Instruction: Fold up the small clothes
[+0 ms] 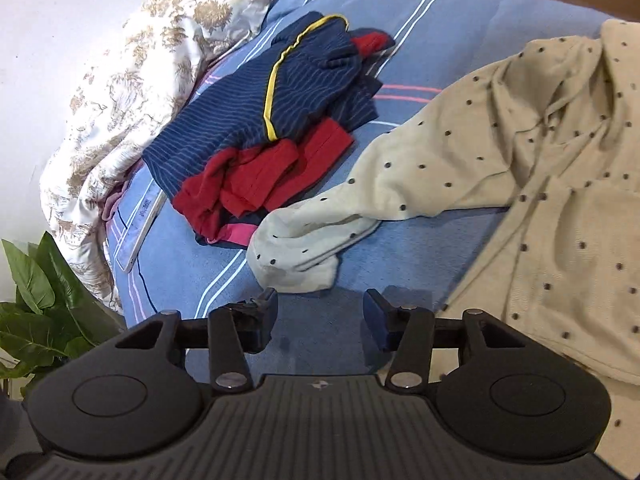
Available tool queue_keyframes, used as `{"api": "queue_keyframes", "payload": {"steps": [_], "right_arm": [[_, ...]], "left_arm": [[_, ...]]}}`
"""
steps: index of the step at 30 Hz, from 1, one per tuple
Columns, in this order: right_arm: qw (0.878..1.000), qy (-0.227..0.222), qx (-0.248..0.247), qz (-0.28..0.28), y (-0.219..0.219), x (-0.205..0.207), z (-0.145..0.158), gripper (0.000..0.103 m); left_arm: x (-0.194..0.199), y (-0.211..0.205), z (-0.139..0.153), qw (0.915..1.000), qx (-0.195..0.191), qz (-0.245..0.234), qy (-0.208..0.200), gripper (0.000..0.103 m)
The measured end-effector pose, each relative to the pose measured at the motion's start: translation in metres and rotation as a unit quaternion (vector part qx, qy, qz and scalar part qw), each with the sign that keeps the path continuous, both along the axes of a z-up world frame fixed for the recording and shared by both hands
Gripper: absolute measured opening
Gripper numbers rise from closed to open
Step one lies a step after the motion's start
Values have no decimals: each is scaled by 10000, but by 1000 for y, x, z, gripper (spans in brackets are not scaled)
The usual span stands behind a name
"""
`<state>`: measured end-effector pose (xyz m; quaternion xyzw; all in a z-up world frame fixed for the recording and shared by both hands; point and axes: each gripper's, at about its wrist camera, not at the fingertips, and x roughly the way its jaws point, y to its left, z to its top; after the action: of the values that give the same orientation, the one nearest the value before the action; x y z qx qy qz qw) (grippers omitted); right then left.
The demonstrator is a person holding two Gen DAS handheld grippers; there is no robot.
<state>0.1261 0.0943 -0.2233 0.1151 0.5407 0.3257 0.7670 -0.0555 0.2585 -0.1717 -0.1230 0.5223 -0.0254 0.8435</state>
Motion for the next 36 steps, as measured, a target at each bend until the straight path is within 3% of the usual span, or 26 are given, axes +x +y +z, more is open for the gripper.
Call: {"api": "queue_keyframes", "payload": {"steps": [5,6,7,8,9,12,16,21,26,27,31,36], "right_arm": [[9998,78,-183,-3,26,6,-12,76],[9997,43,-257,44,31,7,-13,69],[9994,-11,-336,61,34,8,-13,58],[9993,-36,-357,45,35,9,-12,29],[9996,-10,-294,6,35,12,-12,10],[9998,-149,-14,-131,35,17,5,7],[9945,-632,809,186,39,14,66,6],[9845,-1100,1362,114,-28,3,136,6],[9907,-1119,453,-627,-144,-10,134,6],[9901,-1142,75,-815,-171,-13,128,6],[9832,-1070,-566,-1370,-252,-27,109,6],[9708,-954,-774,-2061,-308,-56,114,6]], "left_arm": [[-9,25,-8,9996,-78,209,158,103],[-9,28,-10,9996,-81,220,181,103],[-9,31,-12,9996,-86,216,187,103],[-7,33,-12,9996,-91,211,183,103],[-5,35,-12,9996,-91,221,164,103],[2,38,-9,9996,-136,246,63,103],[13,37,-4,9997,-159,182,-71,103],[28,25,2,9995,-220,-36,-205,103],[46,1,8,9983,-345,-330,-340,103],[50,-6,9,9977,-378,-420,-362,103],[69,-39,12,9947,-457,-819,-431,103],[93,-80,19,9891,-645,-1191,-580,103]]}}
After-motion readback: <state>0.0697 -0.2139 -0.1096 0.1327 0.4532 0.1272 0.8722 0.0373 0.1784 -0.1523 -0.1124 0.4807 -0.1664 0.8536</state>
